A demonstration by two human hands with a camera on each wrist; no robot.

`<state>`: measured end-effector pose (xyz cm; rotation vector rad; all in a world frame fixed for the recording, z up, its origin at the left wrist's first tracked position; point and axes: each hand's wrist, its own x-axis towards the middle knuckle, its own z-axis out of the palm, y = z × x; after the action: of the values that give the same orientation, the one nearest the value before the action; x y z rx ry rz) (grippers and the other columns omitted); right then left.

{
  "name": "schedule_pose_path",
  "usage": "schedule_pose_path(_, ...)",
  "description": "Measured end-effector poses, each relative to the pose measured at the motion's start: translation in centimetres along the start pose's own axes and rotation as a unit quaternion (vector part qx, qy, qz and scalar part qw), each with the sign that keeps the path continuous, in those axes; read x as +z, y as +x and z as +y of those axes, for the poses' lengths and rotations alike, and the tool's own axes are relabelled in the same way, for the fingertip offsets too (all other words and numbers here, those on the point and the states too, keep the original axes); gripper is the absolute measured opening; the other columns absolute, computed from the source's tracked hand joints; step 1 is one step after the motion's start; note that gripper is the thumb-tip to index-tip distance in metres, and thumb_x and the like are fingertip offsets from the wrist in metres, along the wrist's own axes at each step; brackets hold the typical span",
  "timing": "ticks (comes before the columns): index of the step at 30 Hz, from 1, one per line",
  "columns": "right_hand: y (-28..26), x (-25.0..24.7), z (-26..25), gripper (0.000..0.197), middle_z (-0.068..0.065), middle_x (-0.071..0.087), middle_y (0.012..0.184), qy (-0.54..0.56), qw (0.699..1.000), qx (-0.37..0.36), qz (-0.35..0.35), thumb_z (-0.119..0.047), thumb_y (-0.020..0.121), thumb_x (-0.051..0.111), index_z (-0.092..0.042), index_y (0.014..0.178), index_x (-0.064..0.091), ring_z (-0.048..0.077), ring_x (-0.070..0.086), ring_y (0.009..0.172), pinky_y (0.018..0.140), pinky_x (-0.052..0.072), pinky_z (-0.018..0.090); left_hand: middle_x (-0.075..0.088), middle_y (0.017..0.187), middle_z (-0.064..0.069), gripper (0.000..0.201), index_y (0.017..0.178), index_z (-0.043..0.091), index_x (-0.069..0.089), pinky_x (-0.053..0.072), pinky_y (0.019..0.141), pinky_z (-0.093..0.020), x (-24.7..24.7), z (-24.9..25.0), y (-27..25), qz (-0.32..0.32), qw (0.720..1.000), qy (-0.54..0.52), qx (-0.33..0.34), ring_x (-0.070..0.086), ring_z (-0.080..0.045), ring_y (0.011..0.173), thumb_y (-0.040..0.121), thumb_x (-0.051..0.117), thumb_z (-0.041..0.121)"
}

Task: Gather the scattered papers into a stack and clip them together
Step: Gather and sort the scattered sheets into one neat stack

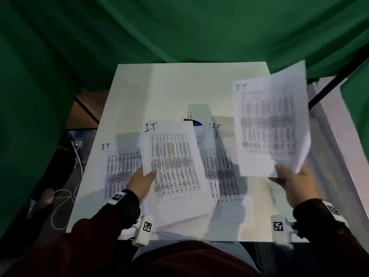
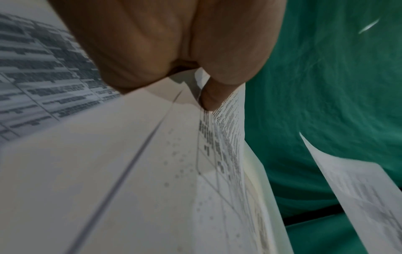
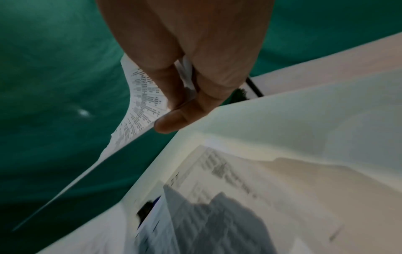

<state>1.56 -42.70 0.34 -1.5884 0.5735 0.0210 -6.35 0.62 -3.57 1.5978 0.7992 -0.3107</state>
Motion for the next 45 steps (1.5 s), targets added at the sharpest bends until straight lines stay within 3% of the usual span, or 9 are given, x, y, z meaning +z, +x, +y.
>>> schedule_pose_path(7,-5.9,7.0,2.9,0.021,0.016,0.078,0.1,-0.03,0.979,0.109,-0.17,-0.001,0.092,0.069,-0.004,0.113,0.067,0.035,0.074,0.088,0.08,0.062,0.047,0.053,0.139,0.009,0.053,0.15,0.025,0.042,0.03,0.113,-0.038,3.2,1.8,-0.6,-0.018,0.997,-0.073,0.011,0.047,-0.014,0.129,0.1,0.058,0.03)
schedule_pose_path(11,-6.8,9.2,5.0,0.031,0.023,0.074,0.112,-0.07,0.959,0.16,-0.225,-0.009,0.091,0.074,-0.003,0.12,0.064,0.041,0.072,0.1,0.08,0.062,0.05,0.055,0.142,0.01,0.048,0.147,0.027,0.048,0.031,0.111,-0.035,4.2,2.1,-1.2,0.004,0.997,-0.075,0.033,0.045,-0.016,0.138,0.101,0.051,0.042)
schedule_pose_path(16,-7.4,10.7,6.3,0.037,0.021,0.075,0.109,-0.132,0.951,0.112,-0.254,-0.027,0.081,0.082,-0.012,0.11,0.067,0.036,0.073,0.097,0.084,0.062,0.049,0.044,0.155,0.006,0.085,0.155,0.03,0.036,0.03,0.117,-0.044,4.6,2.0,-2.4,0.015,0.999,-0.026,0.031,0.038,-0.021,0.146,0.086,0.046,0.08)
schedule_pose_path(23,-5.9,10.9,6.4,0.065,-0.001,0.069,0.127,-0.237,0.94,0.061,-0.238,-0.067,0.084,0.068,-0.022,0.129,0.06,0.018,0.071,0.101,0.09,0.058,0.044,0.057,0.134,0.004,0.045,0.147,0.021,0.046,0.042,0.095,-0.032,3.1,1.0,-2.2,0.062,0.997,0.027,0.022,0.051,-0.019,0.129,0.104,0.053,0.032)
schedule_pose_path(27,-2.6,8.4,7.8,0.073,0.015,0.052,0.139,-0.514,0.855,0.004,-0.073,-0.064,0.085,0.065,-0.016,0.137,0.051,0.035,0.048,0.128,0.101,0.044,0.047,0.058,0.143,-0.003,0.049,0.146,0.019,0.049,0.041,0.112,-0.047,1.3,0.5,-0.9,0.066,0.997,0.047,0.013,0.054,-0.028,0.131,0.101,0.056,0.037)
schedule_pose_path(30,-2.2,7.0,8.5,0.09,0.015,0.044,0.14,-0.617,0.78,0.04,-0.096,-0.063,0.074,0.076,-0.019,0.143,0.038,0.036,0.044,0.128,0.098,0.045,0.047,0.057,0.144,-0.002,0.054,0.148,0.019,0.047,0.04,0.113,-0.05,0.6,0.7,-0.3,0.061,0.997,0.043,0.003,0.053,-0.027,0.132,0.099,0.058,0.04)
schedule_pose_path(37,-0.4,5.9,9.1,0.076,0.02,0.061,0.127,-0.531,0.839,0.074,-0.092,-0.023,0.079,0.084,-0.008,0.14,0.043,0.038,0.063,0.111,0.093,0.053,0.041,0.057,0.143,-0.001,0.047,0.146,0.019,0.048,0.039,0.113,-0.045,-0.6,0.8,-0.4,0.058,0.997,0.049,-0.003,0.052,-0.026,0.133,0.102,0.056,0.033)
schedule_pose_path(41,0.0,5.1,8.5,0.012,0.01,0.065,0.083,-0.493,0.864,0.042,-0.093,-0.011,0.091,0.065,-0.009,0.101,0.057,0.03,0.058,0.076,0.071,0.047,0.037,0.06,0.139,-0.002,0.044,0.143,0.019,0.052,0.041,0.108,-0.04,-1.2,0.7,-0.4,0.064,0.997,0.053,0.0,0.055,-0.026,0.128,0.102,0.057,0.033)
schedule_pose_path(45,0.6,4.1,6.7,0.012,0.013,0.064,0.074,-0.395,0.915,0.009,-0.077,-0.01,0.091,0.066,-0.011,0.083,0.057,0.034,0.059,0.073,0.064,0.043,0.037,0.058,0.143,0.0,0.063,0.145,0.021,0.051,0.04,0.11,-0.043,-1.9,0.0,0.3,0.065,0.996,0.06,-0.003,0.054,-0.024,0.128,0.092,0.061,0.054)
